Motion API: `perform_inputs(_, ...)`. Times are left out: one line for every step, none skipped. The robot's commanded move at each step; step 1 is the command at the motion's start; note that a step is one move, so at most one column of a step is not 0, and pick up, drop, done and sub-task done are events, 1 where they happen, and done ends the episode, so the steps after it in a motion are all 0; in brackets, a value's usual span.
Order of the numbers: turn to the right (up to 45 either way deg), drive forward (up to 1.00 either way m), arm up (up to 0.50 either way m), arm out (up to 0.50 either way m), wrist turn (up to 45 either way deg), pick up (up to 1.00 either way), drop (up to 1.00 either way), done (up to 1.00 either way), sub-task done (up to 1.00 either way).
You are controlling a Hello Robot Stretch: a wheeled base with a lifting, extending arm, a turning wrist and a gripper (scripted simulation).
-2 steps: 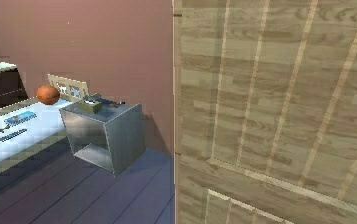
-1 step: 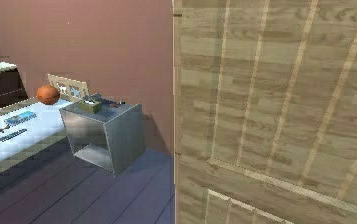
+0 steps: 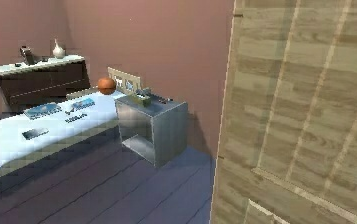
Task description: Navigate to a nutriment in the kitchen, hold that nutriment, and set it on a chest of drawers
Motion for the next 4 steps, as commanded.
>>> perform_inputs(0.0, 0.40, 0.00, 0.00, 0.0, 0.00, 0.00, 0.00, 0.00)
perform_inputs(-45.0, 0.00, 0.00, 0.00, 0.0, 0.00, 0.00, 0.00, 0.00)
perform_inputs(0.0, 0.15, 0.00, 0.00, 0.0, 0.00, 0.00, 0.00, 0.00)
perform_inputs(-36.0, 0.00, 0.00, 0.00, 0.0, 0.00, 0.00, 0.00, 0.00)
